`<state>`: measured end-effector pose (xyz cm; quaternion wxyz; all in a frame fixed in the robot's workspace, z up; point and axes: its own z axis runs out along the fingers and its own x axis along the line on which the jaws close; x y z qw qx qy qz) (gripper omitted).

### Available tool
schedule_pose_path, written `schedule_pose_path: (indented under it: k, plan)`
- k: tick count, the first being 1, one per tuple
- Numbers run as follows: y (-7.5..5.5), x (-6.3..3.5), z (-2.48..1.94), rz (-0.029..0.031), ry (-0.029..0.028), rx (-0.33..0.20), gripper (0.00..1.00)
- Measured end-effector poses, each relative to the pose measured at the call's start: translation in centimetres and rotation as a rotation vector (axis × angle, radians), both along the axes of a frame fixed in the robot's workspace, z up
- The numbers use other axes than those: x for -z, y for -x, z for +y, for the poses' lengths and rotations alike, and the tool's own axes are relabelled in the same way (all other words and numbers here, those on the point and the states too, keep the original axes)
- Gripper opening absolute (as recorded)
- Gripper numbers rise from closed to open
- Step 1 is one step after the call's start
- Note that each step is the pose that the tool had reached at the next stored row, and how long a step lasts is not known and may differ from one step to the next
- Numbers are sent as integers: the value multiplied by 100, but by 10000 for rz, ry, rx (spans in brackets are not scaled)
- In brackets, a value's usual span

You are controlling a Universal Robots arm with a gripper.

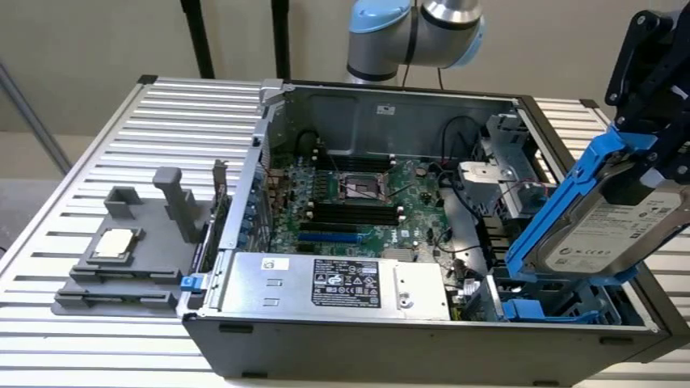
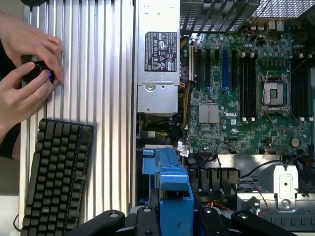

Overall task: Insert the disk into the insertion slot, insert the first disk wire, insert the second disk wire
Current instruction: 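Insert the disk into the insertion slot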

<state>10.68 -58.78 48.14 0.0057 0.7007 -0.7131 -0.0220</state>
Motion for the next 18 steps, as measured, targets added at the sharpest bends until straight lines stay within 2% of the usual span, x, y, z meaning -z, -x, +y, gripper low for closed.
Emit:
schedule_pose_path:
  k: [3,7,12,15,18]
  plan:
    - [-43,34,0,0,-58,1,32]
    - [-50,73,-13,0,-228,-1,32]
    - [-56,138,-88,0,-363,-2,32]
    - [-57,179,-111,-6,-401,-3,32]
    - [-57,183,-112,-26,-398,-4,32]
